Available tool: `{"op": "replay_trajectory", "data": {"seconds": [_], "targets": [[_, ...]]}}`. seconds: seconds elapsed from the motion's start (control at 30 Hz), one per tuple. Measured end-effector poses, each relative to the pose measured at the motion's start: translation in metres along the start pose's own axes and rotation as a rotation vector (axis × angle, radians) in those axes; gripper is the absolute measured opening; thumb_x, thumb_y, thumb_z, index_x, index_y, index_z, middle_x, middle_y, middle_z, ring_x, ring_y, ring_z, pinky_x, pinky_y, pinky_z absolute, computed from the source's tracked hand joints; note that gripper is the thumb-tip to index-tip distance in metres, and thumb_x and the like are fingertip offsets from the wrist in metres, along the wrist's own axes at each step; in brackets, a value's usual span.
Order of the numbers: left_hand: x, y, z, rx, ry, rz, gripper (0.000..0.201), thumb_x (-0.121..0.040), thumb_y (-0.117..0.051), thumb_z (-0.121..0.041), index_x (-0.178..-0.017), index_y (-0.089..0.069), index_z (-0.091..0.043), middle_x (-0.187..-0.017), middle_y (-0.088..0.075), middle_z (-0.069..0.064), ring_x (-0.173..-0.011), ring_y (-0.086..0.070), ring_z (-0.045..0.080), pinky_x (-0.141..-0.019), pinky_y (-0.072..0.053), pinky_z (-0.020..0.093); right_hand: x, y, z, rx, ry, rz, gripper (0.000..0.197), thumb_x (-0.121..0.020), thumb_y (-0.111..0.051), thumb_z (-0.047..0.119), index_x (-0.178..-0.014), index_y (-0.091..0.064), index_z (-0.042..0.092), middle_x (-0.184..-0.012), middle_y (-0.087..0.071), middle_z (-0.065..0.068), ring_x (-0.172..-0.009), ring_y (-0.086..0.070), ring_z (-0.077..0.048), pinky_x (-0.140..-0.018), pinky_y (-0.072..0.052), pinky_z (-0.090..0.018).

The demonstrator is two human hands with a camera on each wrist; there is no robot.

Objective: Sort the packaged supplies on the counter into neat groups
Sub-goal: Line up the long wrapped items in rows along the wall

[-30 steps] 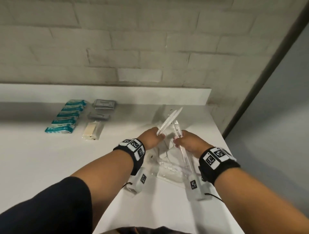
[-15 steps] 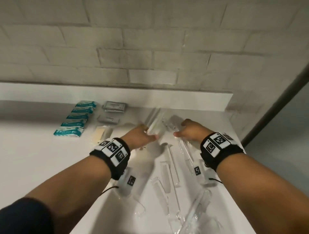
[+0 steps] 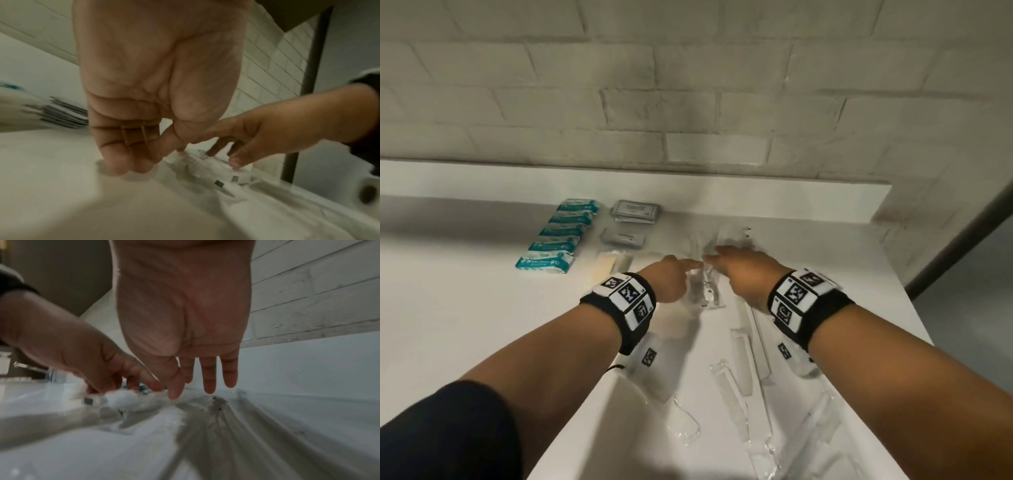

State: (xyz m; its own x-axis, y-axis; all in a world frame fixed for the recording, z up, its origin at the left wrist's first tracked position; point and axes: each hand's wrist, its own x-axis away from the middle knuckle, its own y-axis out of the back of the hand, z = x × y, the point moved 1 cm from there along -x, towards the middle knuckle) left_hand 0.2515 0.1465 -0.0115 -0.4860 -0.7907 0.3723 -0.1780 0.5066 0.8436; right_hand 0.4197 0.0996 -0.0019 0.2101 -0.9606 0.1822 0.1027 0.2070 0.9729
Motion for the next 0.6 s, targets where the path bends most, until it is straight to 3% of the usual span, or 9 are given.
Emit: {"op": "replay_trajectory", "data": {"seconds": [0.07, 0.17, 0.27, 0.37, 0.43, 0.53, 0.6], "targets": [[0.000, -0.004, -0.001, -0.075, 0.003, -0.043, 0.069, -0.084, -0.039, 0.003, -0.145, -0.035, -0.031, -0.135, -0.042, 0.010, -0.122, -0.051, 0.027, -0.102, -0.044, 0.034, -0.005, -0.001, 0.003, 0.109, 0.034, 0.035, 0.064, -0.094, -0.032, 0.004, -0.150, -0.024, 0.034, -0.159, -0.021, 0.002, -0.135, -0.038, -0.029, -0.110, -0.035, -0.041], [0.000, -0.008, -0.003, -0.168, -0.058, -0.142, 0.067, -0.081, -0.042, 0.003, -0.141, -0.038, -0.025, -0.139, -0.035, 0.008, -0.126, -0.042, 0.031, -0.102, -0.041, 0.036, -0.008, -0.003, -0.003, 0.079, 0.019, 0.030, 0.055, -0.095, -0.035, 0.008, -0.144, -0.037, 0.033, -0.150, -0.037, 0.000, -0.128, -0.043, -0.029, -0.105, -0.038, -0.039], [-0.006, -0.009, -0.009, -0.262, -0.136, -0.176, 0.075, -0.081, -0.044, 0.002, -0.147, -0.026, -0.028, -0.155, -0.020, 0.003, -0.137, -0.028, 0.031, -0.108, -0.037, 0.043, -0.007, -0.003, -0.012, 0.048, 0.007, -0.020, 0.050, -0.092, -0.042, 0.007, -0.136, -0.047, 0.029, -0.135, -0.048, -0.002, -0.118, -0.050, -0.029, -0.097, -0.044, -0.039], [-0.015, -0.011, -0.016, -0.368, -0.165, -0.132, 0.079, -0.085, -0.044, 0.002, -0.151, -0.016, -0.032, -0.161, -0.008, -0.002, -0.146, -0.012, 0.029, -0.116, -0.024, 0.046, -0.002, -0.002, -0.020, -0.018, -0.022, -0.011, 0.054, -0.089, -0.045, 0.002, -0.138, -0.045, 0.024, -0.138, -0.048, 0.000, -0.120, -0.050, -0.027, -0.099, -0.042, -0.037], [-0.022, -0.012, -0.017, -0.378, -0.168, -0.132, 0.074, -0.087, -0.044, 0.002, -0.149, -0.023, -0.033, -0.161, -0.008, -0.005, -0.148, -0.005, 0.027, -0.118, -0.017, 0.045, 0.000, -0.002, -0.025, -0.015, -0.032, 0.001, 0.053, -0.088, -0.047, 0.002, -0.137, -0.046, 0.021, -0.136, -0.049, -0.001, -0.119, -0.051, -0.027, -0.097, -0.043, -0.036], [-0.027, -0.012, -0.017, -0.385, -0.219, -0.189, 0.053, -0.091, -0.054, -0.012, -0.139, -0.041, -0.029, -0.159, -0.018, -0.006, -0.149, -0.005, 0.023, -0.118, -0.015, 0.043, 0.004, -0.004, -0.033, 0.043, -0.031, -0.003, 0.046, -0.086, -0.048, 0.005, -0.127, -0.057, 0.022, -0.126, -0.051, -0.004, -0.113, -0.053, -0.028, -0.089, -0.044, -0.035], [-0.030, -0.014, -0.015, -0.400, -0.257, -0.202, 0.050, -0.092, -0.055, -0.017, -0.139, -0.039, -0.026, -0.157, -0.024, -0.006, -0.149, -0.007, 0.021, -0.119, -0.014, 0.041, 0.005, -0.006, -0.037, 0.053, -0.041, -0.016, 0.041, -0.086, -0.050, 0.006, -0.120, -0.061, 0.025, -0.119, -0.052, -0.004, -0.108, -0.054, -0.027, -0.088, -0.044, -0.036]]}}
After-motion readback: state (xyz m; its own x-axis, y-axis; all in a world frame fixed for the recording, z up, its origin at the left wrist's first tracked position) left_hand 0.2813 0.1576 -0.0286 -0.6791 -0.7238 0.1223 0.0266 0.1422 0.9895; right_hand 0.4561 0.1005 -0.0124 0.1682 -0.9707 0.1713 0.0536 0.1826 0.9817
